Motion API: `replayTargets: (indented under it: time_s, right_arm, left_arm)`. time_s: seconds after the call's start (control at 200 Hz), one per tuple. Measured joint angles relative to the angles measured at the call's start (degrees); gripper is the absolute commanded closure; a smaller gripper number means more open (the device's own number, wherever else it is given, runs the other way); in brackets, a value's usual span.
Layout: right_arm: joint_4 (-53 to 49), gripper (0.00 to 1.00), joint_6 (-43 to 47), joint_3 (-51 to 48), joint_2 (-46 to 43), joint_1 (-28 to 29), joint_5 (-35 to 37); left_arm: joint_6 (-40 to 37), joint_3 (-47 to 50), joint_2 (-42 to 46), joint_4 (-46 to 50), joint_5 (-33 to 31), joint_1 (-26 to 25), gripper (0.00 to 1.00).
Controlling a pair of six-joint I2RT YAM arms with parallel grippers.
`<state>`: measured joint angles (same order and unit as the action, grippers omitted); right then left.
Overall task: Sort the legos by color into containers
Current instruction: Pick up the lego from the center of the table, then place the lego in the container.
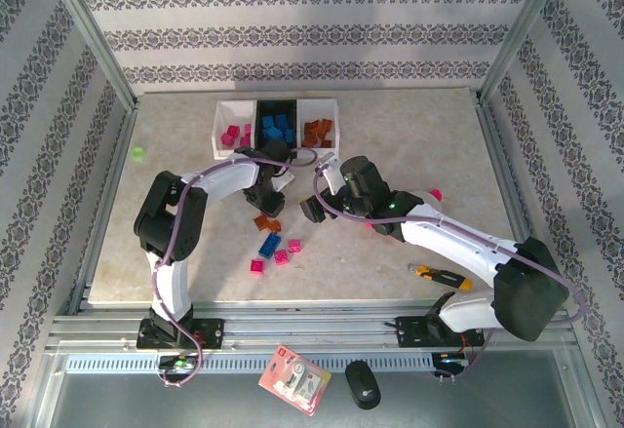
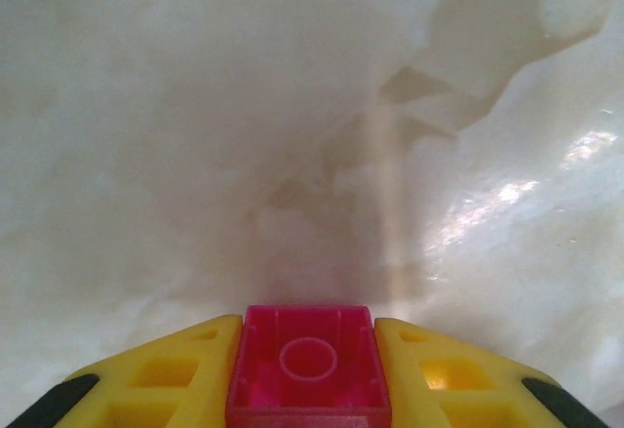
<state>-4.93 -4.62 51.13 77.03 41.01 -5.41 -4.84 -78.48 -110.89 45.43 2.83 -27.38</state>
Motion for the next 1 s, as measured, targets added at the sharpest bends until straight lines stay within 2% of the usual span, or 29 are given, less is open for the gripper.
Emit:
replayTargets:
  time_s: [0.22,0.46,0.5,0.62,0.849,0.909,0.999]
  right_arm:
    - [0.52,0.07,-0.09,0.20,0.20,0.00,-0.70]
    - [2.25,0.05,-0.20,4.02,3.30,0.02,-1.99]
    - [2.60,0.02,-0.20,4.70,3.98,0.02,-2.14]
    - [3.08,0.02,0.02,5.53,5.31,0.02,-2.19]
    - [3.06,0.02,0.02,5.55,6.19,0.02,-2.16]
    - [3.06,0.02,0.04,5.55,6.19,0.02,-2.14]
    - [3.06,0.02,0.04,5.55,6.19,0.02,-2.12]
  left_arm:
    - [5.62,-3.34,6.14,-0.72,-5.73,1.46,0.69]
    - [13.86,-8.87,6.75,-4.92,-8.09,8.44,0.69]
    - [14.86,-10.64,5.75,-5.46,-8.07,9.73,0.69]
    - [16.55,-16.37,1.16,-7.98,-7.39,12.96,0.69]
    - [18.01,-31.87,-13.97,-8.52,-6.88,17.62,0.68]
    - [18.27,-34.47,-16.63,-8.31,-6.88,18.16,0.61]
    - [18.60,-37.13,-18.99,-7.19,-6.56,18.62,0.40]
